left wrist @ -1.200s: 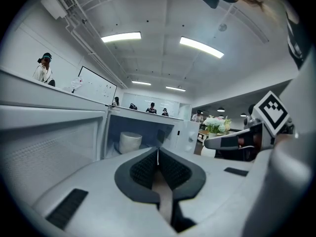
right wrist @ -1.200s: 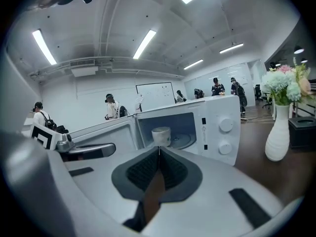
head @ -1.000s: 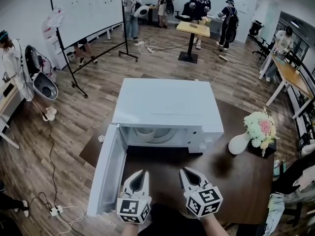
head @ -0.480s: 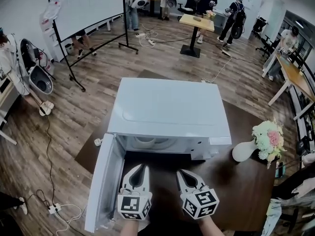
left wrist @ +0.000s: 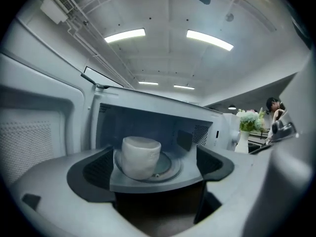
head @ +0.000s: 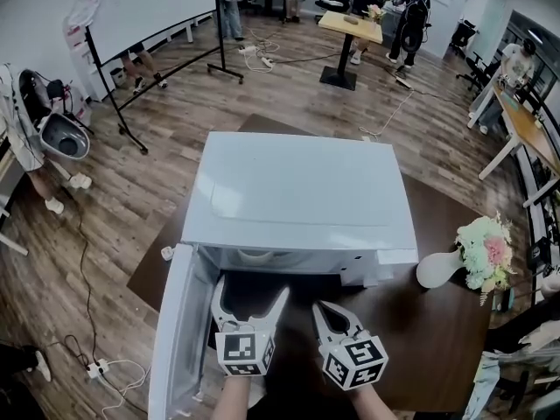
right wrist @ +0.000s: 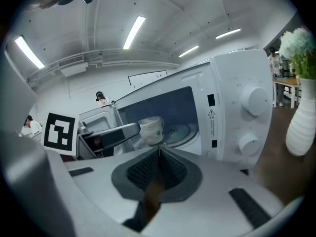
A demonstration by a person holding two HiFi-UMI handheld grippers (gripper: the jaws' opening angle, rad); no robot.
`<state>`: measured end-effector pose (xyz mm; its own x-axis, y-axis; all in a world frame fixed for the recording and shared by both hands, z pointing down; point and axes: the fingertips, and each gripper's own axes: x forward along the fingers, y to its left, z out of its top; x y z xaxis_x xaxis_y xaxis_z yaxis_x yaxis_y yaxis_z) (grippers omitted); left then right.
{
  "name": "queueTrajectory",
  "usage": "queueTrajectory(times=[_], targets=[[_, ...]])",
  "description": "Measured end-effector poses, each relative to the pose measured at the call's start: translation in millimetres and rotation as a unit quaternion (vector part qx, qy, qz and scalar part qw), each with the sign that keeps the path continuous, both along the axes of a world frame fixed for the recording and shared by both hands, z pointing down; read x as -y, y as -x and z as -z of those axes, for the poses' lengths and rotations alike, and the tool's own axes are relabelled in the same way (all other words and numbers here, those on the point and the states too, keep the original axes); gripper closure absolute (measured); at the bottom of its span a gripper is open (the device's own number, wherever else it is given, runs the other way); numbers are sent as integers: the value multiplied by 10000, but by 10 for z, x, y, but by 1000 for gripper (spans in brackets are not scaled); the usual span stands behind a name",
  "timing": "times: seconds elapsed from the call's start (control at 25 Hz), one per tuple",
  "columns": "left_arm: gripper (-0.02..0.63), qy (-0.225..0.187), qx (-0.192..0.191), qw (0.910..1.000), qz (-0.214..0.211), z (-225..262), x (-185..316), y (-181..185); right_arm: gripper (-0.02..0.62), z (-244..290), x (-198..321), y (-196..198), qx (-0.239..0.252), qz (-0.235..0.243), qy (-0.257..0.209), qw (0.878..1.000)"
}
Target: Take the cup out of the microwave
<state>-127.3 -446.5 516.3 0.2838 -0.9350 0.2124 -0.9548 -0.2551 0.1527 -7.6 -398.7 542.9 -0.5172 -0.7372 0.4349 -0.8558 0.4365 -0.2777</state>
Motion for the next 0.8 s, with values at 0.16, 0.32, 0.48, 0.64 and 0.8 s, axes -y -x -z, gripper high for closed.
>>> queueTrajectory(times=[0.16, 0.32, 0.48, 0.64, 0.8], targets=[[97, 163, -43, 9998, 47, -139, 187, 21, 600, -67, 57, -12, 8, -30, 60, 10000], [92, 237, -63, 9996, 161, -247, 376, 84, 600, -142, 136, -34, 23, -97, 140, 9999], [91, 303, 47, 9993, 202, -341, 562, 92, 600, -205, 179, -61, 53, -133, 225, 9996], [91, 274, 216, 9992, 193, -405, 739, 86, 600, -310, 224, -83, 88, -177, 364, 9991], [91, 288, 348, 9987, 231, -495, 942, 92, 600, -424, 339, -128, 194, -266, 514, 9981]])
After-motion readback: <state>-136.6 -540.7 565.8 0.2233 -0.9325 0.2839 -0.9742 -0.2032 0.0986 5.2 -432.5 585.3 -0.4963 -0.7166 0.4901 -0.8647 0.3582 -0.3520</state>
